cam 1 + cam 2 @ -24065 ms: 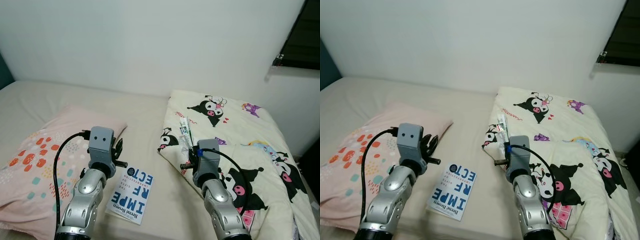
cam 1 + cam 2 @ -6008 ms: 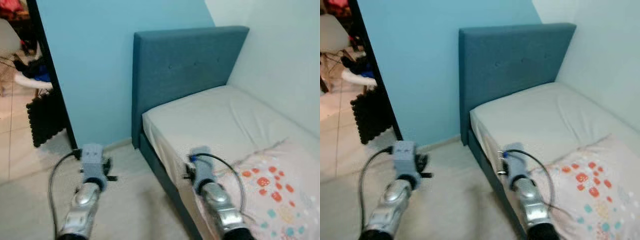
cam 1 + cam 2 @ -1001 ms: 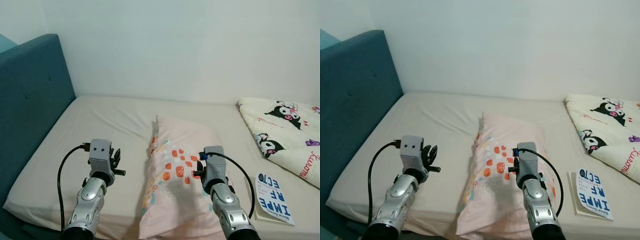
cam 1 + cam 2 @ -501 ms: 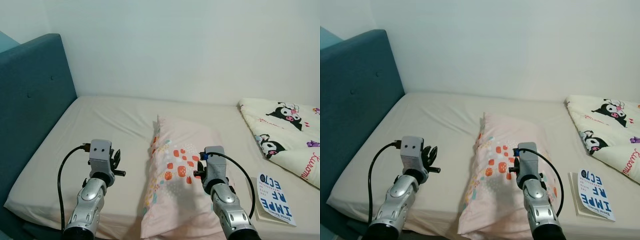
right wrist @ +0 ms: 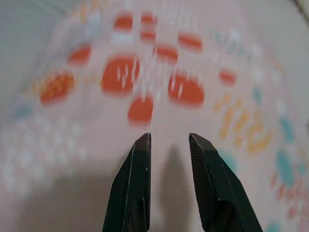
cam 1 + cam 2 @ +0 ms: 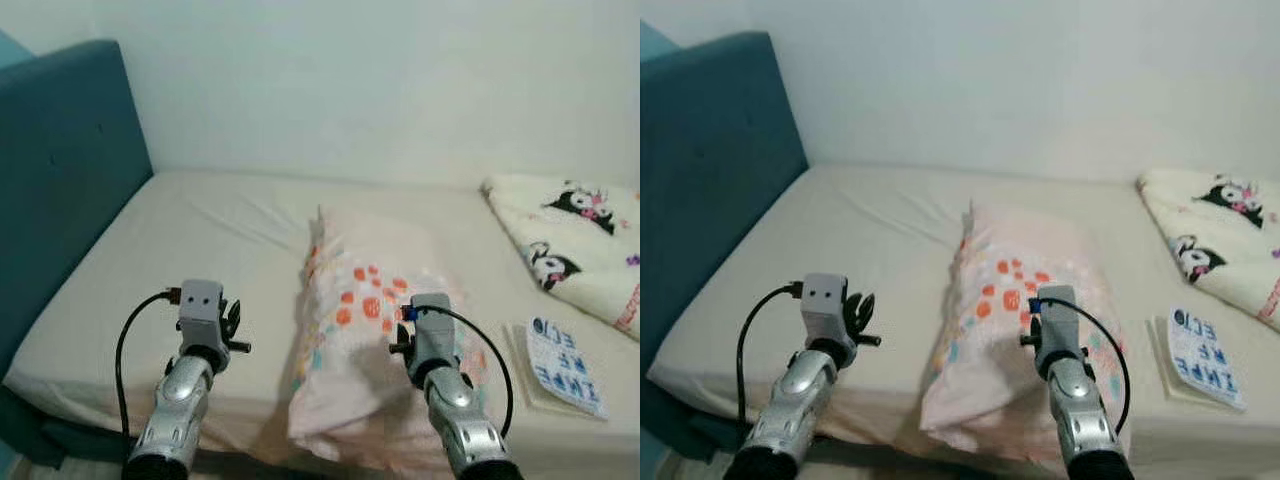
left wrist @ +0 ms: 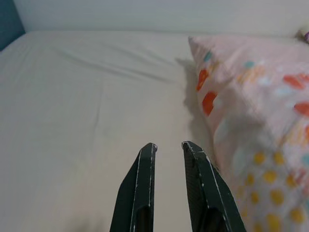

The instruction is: Clean up the room

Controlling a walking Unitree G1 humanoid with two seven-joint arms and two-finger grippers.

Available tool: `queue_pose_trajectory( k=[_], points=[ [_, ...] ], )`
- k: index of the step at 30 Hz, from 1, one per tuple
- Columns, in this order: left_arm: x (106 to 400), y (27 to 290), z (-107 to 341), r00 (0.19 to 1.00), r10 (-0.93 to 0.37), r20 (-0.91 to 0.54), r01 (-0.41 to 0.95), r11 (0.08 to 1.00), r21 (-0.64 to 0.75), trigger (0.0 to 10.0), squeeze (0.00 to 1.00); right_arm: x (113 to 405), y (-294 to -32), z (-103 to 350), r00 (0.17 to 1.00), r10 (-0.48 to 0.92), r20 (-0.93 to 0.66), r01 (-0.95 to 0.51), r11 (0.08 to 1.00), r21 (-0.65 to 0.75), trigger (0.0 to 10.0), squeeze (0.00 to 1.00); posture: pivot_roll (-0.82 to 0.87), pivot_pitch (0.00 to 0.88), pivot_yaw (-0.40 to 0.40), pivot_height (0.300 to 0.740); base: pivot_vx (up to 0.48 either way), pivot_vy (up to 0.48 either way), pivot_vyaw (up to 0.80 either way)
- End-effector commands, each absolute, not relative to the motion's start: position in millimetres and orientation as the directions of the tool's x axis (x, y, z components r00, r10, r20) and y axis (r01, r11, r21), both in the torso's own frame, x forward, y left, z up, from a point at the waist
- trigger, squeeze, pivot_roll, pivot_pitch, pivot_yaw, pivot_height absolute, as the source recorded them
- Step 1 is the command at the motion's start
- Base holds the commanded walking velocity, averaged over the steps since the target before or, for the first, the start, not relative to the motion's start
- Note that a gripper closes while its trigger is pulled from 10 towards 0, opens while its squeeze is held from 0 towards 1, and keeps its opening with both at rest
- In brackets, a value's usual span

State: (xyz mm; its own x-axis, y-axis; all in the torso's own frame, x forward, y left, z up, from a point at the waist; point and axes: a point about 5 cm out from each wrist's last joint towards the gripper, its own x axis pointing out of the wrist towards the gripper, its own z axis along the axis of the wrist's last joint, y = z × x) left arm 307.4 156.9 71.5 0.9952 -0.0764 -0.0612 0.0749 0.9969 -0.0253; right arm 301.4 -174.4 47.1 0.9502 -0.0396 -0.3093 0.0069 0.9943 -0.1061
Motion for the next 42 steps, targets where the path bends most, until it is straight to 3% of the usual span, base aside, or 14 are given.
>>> queue_pose_trajectory(
  k=[1,20,25,26,33,34,35,36,42],
  points=[
    [305.4,155.7,66.6,0.993,-0.076,-0.086,0.074,0.997,-0.026,10.0,0.00,301.3,-176.9,49.2,0.951,-0.046,-0.306,0.016,0.995,-0.100,10.0,0.00,-0.01,0.000,-0.051,0.600,0.000,0.000,0.00],
    [304.0,154.4,63.0,0.984,-0.122,-0.129,0.100,0.981,-0.167,10.0,0.00,301.0,-180.7,54.5,0.960,-0.067,-0.272,0.039,0.993,-0.107,10.0,0.00,-0.01,0.008,-0.057,0.581,0.000,0.000,0.00],
    [308.4,158.6,68.6,0.989,-0.108,-0.100,0.081,0.967,-0.242,10.0,0.00,307.6,-195.6,71.8,0.973,-0.160,-0.166,0.139,0.982,-0.130,10.0,0.00,-0.02,0.020,-0.045,0.581,0.000,0.000,0.00],
    [312.1,160.1,68.0,0.987,-0.118,-0.105,0.083,0.954,-0.288,10.0,0.00,314.7,-212.6,81.5,0.963,-0.231,-0.139,0.210,0.966,-0.153,10.0,0.00,-0.03,0.028,-0.036,0.581,0.000,0.000,0.00],
    [319.1,158.7,64.8,0.978,-0.156,-0.139,0.088,0.910,-0.405,10.0,0.00,321.8,-236.4,87.1,0.934,-0.314,-0.171,0.291,0.945,-0.149,10.0,0.00,-0.04,0.037,-0.031,0.581,0.000,0.000,0.00],
    [321.7,154.9,65.2,0.970,-0.199,-0.142,0.116,0.887,-0.447,10.0,0.78,323.2,-241.0,88.7,0.931,-0.315,-0.182,0.290,0.945,-0.149,10.0,0.00,-0.04,0.044,-0.031,0.581,0.000,0.000,0.00],
    [321.7,154.9,65.2,0.970,-0.199,-0.142,0.116,0.887,-0.447,10.0,0.78,323.2,-241.0,88.7,0.931,-0.315,-0.182,0.290,0.945,-0.149,10.0,0.00,-0.04,0.044,-0.031,0.581,0.000,0.000,0.00],
    [325.0,150.2,65.8,0.959,-0.244,-0.144,0.151,0.869,-0.472,10.0,1.00,324.3,-246.9,90.2,0.928,-0.320,-0.192,0.292,0.943,-0.159,10.0,0.00,-0.04,0.052,-0.031,0.581,0.000,0.000,0.00],
    [333.3,139.9,63.7,0.928,-0.326,-0.181,0.220,0.871,-0.440,10.0,1.00,322.3,-268.9,99.7,0.910,-0.373,-0.182,0.338,0.921,-0.195,10.0,0.00,-0.06,0.075,-0.023,0.581,0.000,0.000,0.00]
  ],
)
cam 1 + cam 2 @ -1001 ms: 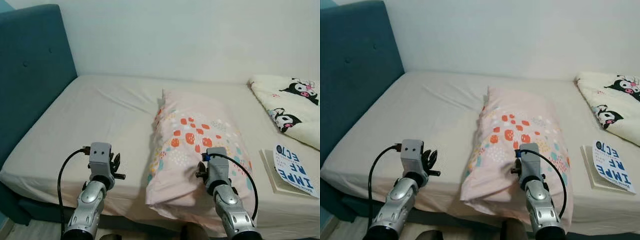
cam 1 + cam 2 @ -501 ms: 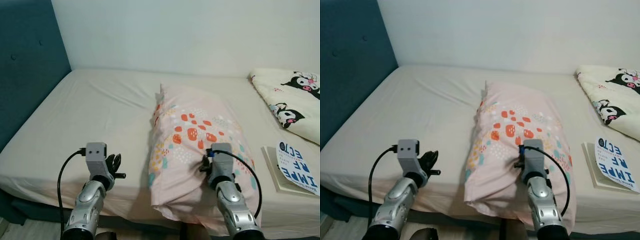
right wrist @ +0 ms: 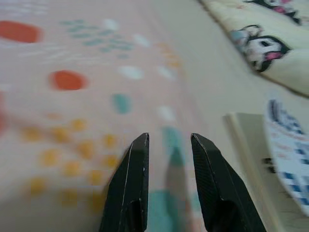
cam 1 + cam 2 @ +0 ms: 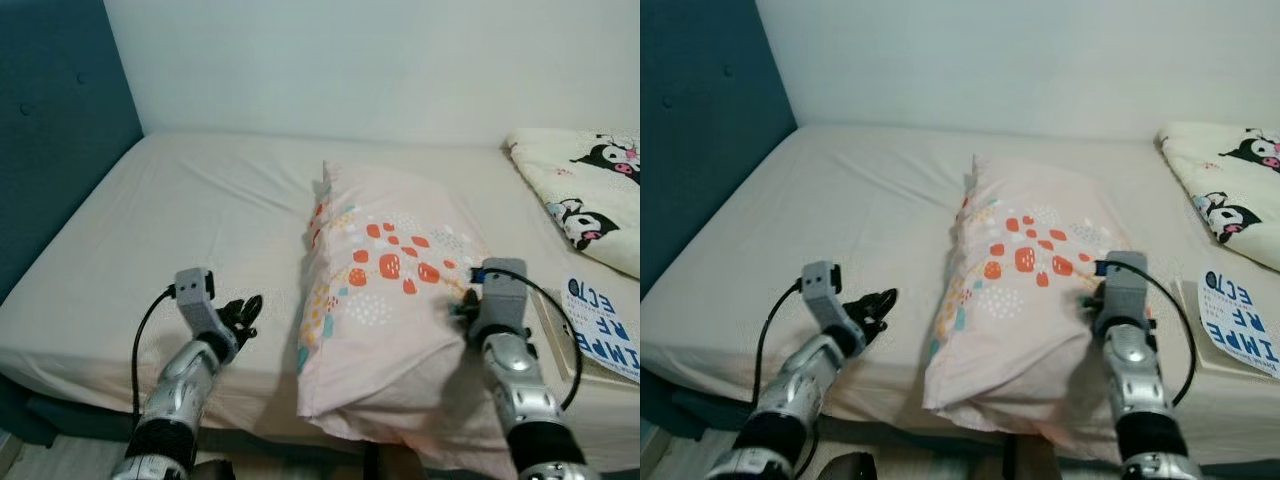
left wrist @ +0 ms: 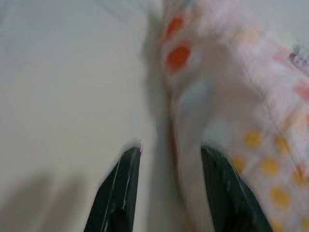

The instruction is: Clean up the room

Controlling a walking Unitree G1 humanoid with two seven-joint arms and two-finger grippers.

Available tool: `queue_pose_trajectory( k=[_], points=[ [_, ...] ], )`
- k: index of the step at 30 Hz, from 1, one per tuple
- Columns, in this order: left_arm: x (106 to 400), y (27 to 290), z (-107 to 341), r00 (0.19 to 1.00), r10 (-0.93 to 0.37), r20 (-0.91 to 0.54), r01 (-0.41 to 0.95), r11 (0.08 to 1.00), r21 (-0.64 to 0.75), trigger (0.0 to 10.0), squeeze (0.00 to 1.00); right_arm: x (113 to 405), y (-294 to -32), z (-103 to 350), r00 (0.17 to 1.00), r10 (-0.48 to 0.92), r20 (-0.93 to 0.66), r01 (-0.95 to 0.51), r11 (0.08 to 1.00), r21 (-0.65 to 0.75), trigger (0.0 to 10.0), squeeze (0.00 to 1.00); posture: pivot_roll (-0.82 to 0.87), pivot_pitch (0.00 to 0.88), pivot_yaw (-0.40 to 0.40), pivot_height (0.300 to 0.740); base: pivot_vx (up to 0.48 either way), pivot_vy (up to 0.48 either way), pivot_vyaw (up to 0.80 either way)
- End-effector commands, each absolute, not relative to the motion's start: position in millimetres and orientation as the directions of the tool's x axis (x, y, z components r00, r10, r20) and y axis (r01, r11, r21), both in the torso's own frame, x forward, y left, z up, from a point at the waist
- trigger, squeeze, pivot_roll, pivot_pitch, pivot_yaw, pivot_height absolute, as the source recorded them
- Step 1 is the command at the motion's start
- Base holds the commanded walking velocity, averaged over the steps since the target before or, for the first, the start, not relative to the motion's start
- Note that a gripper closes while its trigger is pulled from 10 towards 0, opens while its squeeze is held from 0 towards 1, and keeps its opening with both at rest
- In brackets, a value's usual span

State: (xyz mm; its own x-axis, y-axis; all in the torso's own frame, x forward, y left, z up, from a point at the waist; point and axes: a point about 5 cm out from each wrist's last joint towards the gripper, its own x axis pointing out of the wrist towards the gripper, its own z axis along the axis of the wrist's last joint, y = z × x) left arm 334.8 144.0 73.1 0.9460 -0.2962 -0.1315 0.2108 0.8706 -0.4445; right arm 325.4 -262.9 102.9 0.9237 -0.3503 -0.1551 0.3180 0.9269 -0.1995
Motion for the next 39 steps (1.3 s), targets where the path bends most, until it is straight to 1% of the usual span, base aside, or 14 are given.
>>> queue_pose_trajectory(
  k=[1,9,10,12,13,15,17,21,23,29,31,32,35,39],
  points=[
    [333.3,139.9,63.7,0.928,-0.326,-0.181,0.220,0.871,-0.440,10.0,1.00,322.3,-268.9,99.7,0.910,-0.373,-0.182,0.338,0.921,-0.195,10.0,0.00,-0.06,0.075,-0.023,0.581,0.000,0.000,0.00],
    [333.3,139.9,63.7,0.928,-0.326,-0.181,0.220,0.871,-0.440,10.0,1.00,322.3,-268.9,99.7,0.910,-0.373,-0.182,0.338,0.921,-0.195,10.0,0.00,-0.06,0.075,-0.023,0.581,0.000,0.000,0.00],
    [336.4,135.5,65.0,0.919,-0.350,-0.182,0.232,0.853,-0.468,10.0,1.00,319.2,-279.6,103.8,0.899,-0.404,-0.170,0.366,0.905,-0.216,10.0,0.00,-0.07,0.083,-0.012,0.581,0.000,0.000,0.00],
    [342.0,107.2,66.2,0.872,-0.445,-0.204,0.300,0.816,-0.495,10.0,1.00,302.7,-336.0,105.5,0.804,-0.554,-0.214,0.464,0.811,-0.357,10.0,0.00,-0.08,0.114,0.023,0.581,0.000,0.000,0.00],
    [342.0,107.2,66.2,0.872,-0.445,-0.204,0.300,0.816,-0.495,10.0,1.00,302.7,-336.0,105.5,0.804,-0.554,-0.214,0.464,0.811,-0.357,10.0,0.00,-0.08,0.114,0.023,0.581,0.000,0.000,0.00],
    [343.0,93.7,66.5,0.851,-0.481,-0.212,0.321,0.795,-0.514,10.0,1.00,292.0,-362.1,106.9,0.746,-0.622,-0.235,0.509,0.762,-0.400,10.0,0.00,-0.08,0.121,0.022,0.581,0.000,0.000,0.00],
    [343.0,93.7,66.5,0.851,-0.481,-0.212,0.321,0.795,-0.514,10.0,1.00,292.0,-362.1,106.9,0.746,-0.622,-0.235,0.509,0.762,-0.400,10.0,0.00,-0.08,0.121,0.022,0.581,0.000,0.000,0.00],
    [343.4,84.4,69.9,0.840,-0.511,-0.183,0.335,0.753,-0.566,10.0,1.00,290.4,-367.1,107.4,0.743,-0.622,-0.247,0.556,0.779,-0.289,10.0,0.00,-0.08,0.126,0.018,0.581,0.000,0.000,0.00],
    [344.9,76.2,74.7,0.828,-0.539,-0.154,0.356,0.718,-0.599,10.0,1.00,294.8,-360.3,106.9,0.777,-0.579,-0.248,0.543,0.815,-0.201,10.0,0.00,-0.07,0.129,0.020,0.581,0.000,0.000,0.00],
    [346.7,71.0,77.1,0.819,-0.556,-0.142,0.361,0.692,-0.625,10.0,1.00,299.9,-348.0,103.1,0.809,-0.530,-0.253,0.501,0.848,-0.174,10.0,0.00,-0.07,0.130,0.022,0.581,0.000,0.000,0.00],
    [348.3,67.0,80.3,0.809,-0.576,-0.117,0.338,0.619,-0.709,10.0,1.00,301.9,-340.4,98.2,0.821,-0.506,-0.265,0.477,0.862,-0.169,10.0,0.00,-0.08,0.131,0.022,0.581,0.000,0.000,0.00],
    [348.3,67.0,80.3,0.809,-0.576,-0.117,0.338,0.619,-0.709,10.0,1.00,301.9,-340.4,98.2,0.821,-0.506,-0.265,0.477,0.862,-0.169,10.0,0.00,-0.08,0.131,0.022,0.581,0.000,0.000,0.00],
    [348.3,60.1,84.7,0.775,-0.628,-0.071,0.333,0.501,-0.799,10.0,1.00,302.8,-335.3,87.5,0.819,-0.482,-0.311,0.444,0.876,-0.188,10.0,0.00,-0.07,0.131,0.022,0.581,0.000,0.000,0.00],
    [347.9,57.0,87.4,0.768,-0.640,-0.035,0.324,0.435,-0.840,10.0,1.00,302.8,-330.3,79.7,0.819,-0.451,-0.355,0.411,0.892,-0.186,10.0,0.00,-0.07,0.131,0.022,0.581,0.000,0.000,0.00]
  ],
)
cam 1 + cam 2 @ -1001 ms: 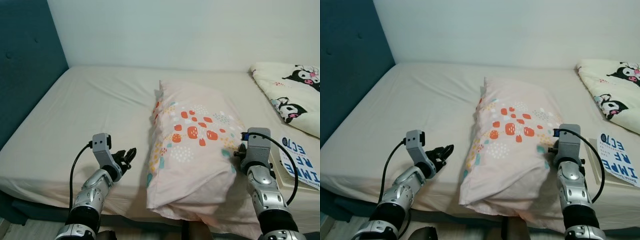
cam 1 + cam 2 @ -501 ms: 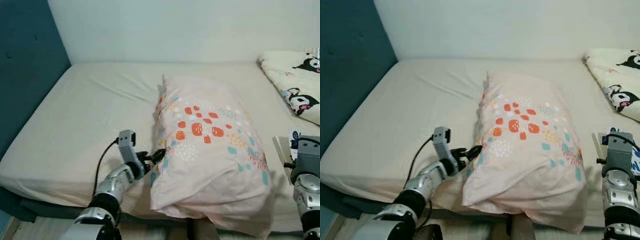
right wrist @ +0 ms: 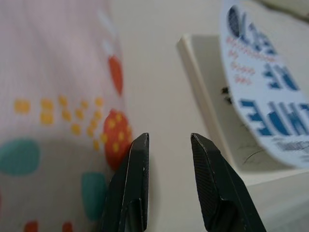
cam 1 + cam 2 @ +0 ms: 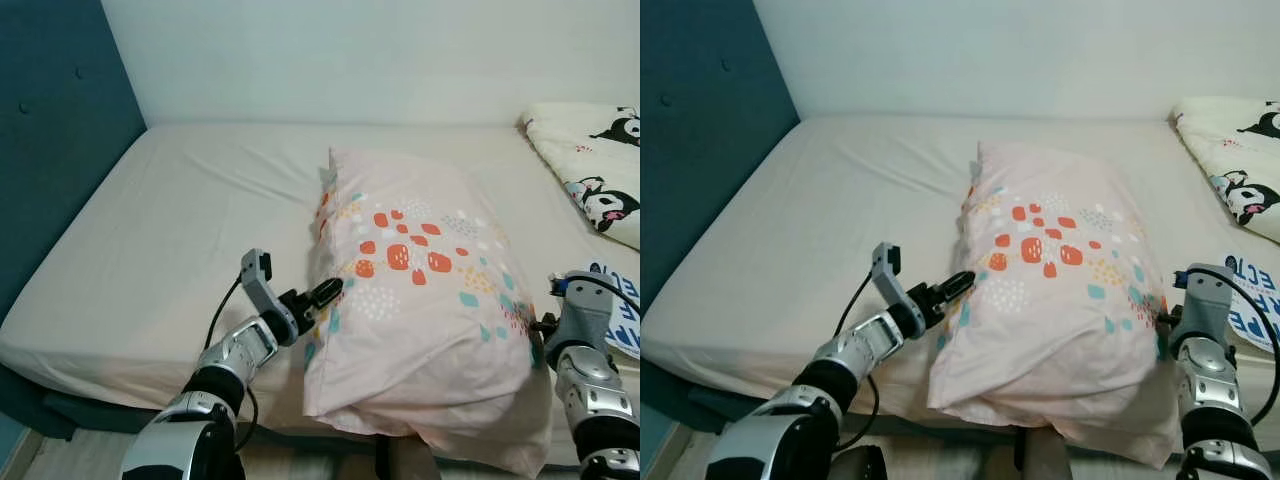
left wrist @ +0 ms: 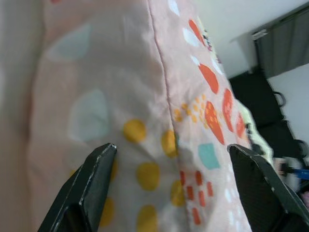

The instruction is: Clean up the room

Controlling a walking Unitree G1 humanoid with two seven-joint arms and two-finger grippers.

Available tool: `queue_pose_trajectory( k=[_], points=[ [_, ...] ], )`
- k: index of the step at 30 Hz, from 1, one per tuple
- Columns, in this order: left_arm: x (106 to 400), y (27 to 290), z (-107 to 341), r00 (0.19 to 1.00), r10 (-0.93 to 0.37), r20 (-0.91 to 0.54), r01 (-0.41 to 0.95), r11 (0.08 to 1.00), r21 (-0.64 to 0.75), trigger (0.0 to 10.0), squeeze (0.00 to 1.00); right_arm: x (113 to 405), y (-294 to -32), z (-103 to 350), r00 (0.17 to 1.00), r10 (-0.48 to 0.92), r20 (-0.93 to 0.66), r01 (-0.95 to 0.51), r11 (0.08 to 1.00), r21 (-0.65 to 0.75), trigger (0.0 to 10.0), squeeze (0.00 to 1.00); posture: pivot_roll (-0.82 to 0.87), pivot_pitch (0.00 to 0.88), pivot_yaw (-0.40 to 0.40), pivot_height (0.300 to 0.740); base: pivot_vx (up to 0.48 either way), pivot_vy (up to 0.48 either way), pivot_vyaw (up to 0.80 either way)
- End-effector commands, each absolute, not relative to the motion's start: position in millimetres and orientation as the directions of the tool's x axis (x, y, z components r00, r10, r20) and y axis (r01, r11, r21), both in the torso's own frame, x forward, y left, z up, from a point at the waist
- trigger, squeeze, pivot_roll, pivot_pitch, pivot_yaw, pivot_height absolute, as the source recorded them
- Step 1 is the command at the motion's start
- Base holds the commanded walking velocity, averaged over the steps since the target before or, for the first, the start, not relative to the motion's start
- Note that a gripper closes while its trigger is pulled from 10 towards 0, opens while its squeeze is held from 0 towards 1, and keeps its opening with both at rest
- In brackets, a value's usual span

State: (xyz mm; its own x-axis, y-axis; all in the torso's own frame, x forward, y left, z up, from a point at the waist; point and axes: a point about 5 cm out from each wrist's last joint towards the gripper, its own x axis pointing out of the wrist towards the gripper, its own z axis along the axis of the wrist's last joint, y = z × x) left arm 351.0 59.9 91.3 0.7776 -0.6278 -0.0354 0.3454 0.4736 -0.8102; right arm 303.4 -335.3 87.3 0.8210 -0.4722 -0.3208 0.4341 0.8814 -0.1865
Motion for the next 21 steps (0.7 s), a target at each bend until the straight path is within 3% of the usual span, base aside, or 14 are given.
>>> queue_pose_trajectory(
  k=[1,4,7,12,21],
  points=[
    [347.5,55.5,88.8,0.762,-0.648,-0.017,0.329,0.409,-0.851,10.0,1.00,303.9,-326.0,77.0,0.825,-0.428,-0.369,0.390,0.904,-0.175,10.0,0.00,-0.07,0.131,0.021,0.581,0.000,0.000,0.00],
    [345.8,52.7,88.6,0.746,-0.666,-0.011,0.351,0.407,-0.843,10.0,1.00,306.2,-319.5,74.5,0.835,-0.395,-0.382,0.360,0.919,-0.163,10.0,0.00,-0.07,0.132,0.021,0.581,0.000,0.000,0.00],
    [338.3,42.8,81.9,0.691,-0.721,-0.046,0.441,0.471,-0.764,10.0,1.00,312.7,-301.8,70.2,0.858,-0.321,-0.400,0.292,0.947,-0.133,10.0,0.00,-0.07,0.132,0.019,0.581,0.000,0.000,0.00],
    [335.2,38.8,77.7,0.694,-0.717,-0.066,0.462,0.514,-0.723,10.0,1.00,320.0,-288.5,72.0,0.877,-0.278,-0.392,0.251,0.961,-0.119,10.0,0.00,-0.07,0.133,0.018,0.581,0.000,0.000,0.00],
    [333.1,25.6,81.8,0.681,-0.731,-0.042,0.492,0.499,-0.713,10.0,1.00,335.4,-258.4,79.1,0.919,-0.156,-0.361,0.135,0.987,-0.084,10.0,0.00,-0.07,0.134,0.012,0.581,0.000,0.000,0.00]
  ],
)
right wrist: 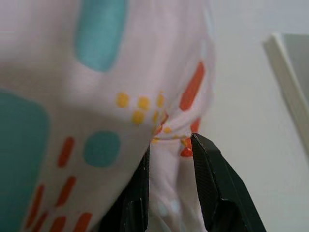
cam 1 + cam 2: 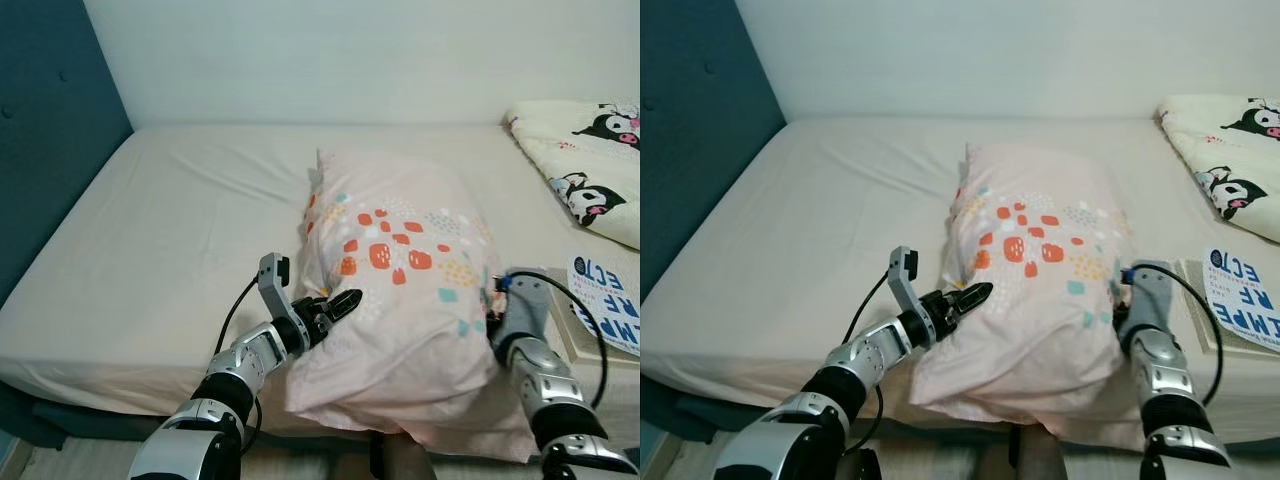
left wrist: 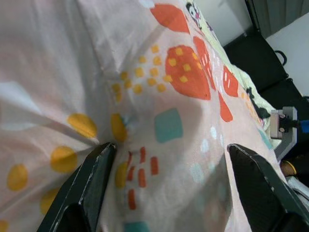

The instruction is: Clean up the room

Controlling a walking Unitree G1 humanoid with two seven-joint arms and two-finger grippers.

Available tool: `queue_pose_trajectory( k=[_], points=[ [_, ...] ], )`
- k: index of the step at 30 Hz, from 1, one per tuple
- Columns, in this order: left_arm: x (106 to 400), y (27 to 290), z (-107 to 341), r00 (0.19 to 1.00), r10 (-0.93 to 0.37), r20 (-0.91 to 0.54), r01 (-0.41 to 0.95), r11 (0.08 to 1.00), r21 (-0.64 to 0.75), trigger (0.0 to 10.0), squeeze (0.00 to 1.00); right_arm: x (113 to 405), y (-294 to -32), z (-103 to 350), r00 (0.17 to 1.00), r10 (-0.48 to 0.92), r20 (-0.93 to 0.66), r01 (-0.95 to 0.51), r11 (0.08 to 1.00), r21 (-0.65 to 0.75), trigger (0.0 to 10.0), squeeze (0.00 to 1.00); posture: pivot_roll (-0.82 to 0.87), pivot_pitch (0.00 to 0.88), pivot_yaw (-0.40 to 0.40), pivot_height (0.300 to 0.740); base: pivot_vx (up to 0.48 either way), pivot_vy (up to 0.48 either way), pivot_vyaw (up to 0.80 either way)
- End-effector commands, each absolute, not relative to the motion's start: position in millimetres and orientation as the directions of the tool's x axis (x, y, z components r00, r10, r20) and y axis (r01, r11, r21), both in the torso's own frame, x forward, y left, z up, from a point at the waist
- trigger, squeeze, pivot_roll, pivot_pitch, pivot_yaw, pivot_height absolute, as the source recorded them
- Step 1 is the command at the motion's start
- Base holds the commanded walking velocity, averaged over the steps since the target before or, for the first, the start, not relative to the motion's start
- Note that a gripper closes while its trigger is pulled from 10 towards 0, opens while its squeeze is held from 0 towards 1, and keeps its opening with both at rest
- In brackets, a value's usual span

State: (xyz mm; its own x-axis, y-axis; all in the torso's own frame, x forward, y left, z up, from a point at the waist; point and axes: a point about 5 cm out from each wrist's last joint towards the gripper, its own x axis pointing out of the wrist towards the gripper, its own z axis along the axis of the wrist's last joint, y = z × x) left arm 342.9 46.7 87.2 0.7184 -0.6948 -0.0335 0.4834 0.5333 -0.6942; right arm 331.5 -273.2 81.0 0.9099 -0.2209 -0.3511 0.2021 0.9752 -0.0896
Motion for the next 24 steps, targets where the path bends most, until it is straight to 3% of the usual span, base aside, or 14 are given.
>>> queue_pose_trajectory(
  k=[1,2,3,4,5,16,18,24],
  points=[
    [332.9,24.7,82.0,0.680,-0.732,-0.041,0.493,0.498,-0.714,10.0,0.67,336.1,-254.5,78.6,0.922,-0.139,-0.362,0.118,0.990,-0.081,10.0,0.00,-0.07,0.134,0.012,0.581,0.000,0.000,0.00],
    [332.1,22.8,81.9,0.675,-0.737,-0.037,0.496,0.490,-0.717,10.0,0.22,336.8,-247.8,77.1,0.924,-0.112,-0.365,0.091,0.993,-0.076,10.0,0.00,-0.07,0.134,0.012,0.581,0.000,0.000,0.00],
    [332.1,22.8,81.9,0.675,-0.737,-0.037,0.496,0.490,-0.717,10.0,0.22,336.8,-247.8,77.1,0.924,-0.112,-0.365,0.091,0.993,-0.076,10.0,0.00,-0.07,0.134,0.012,0.581,0.000,0.000,0.00],
    [331.2,21.2,81.8,0.668,-0.744,-0.033,0.500,0.481,-0.721,10.0,0.15,337.1,-242.0,75.7,0.926,-0.089,-0.367,0.067,0.995,-0.071,10.0,0.00,-0.07,0.134,0.011,0.581,0.000,0.000,0.00],
    [329.1,18.5,80.8,0.653,-0.757,-0.031,0.504,0.464,-0.728,10.0,0.00,337.1,-233.9,73.7,0.928,-0.054,-0.369,0.031,0.997,-0.069,10.0,0.00,-0.07,0.134,0.012,0.581,0.000,0.000,0.00],
    [312.2,5.7,70.0,0.571,-0.821,-0.018,0.532,0.386,-0.754,10.0,0.00,337.5,-213.6,72.5,0.935,0.029,-0.355,-0.046,0.998,-0.041,10.0,0.00,-0.07,0.137,0.012,0.581,0.000,0.000,0.00],
    [301.8,-1.2,65.2,0.543,-0.840,0.012,0.536,0.336,-0.774,10.0,0.00,339.2,-209.5,76.0,0.940,0.049,-0.338,-0.063,0.998,-0.030,10.0,0.00,-0.07,0.137,0.011,0.581,0.000,0.000,0.00],
    [298.0,-4.8,63.6,0.534,-0.845,0.003,0.565,0.355,-0.745,10.0,0.00,341.3,-206.0,79.8,0.945,0.067,-0.321,-0.079,0.997,-0.025,10.0,0.00,-0.07,0.135,0.002,0.581,0.000,0.000,0.00]
  ],
)
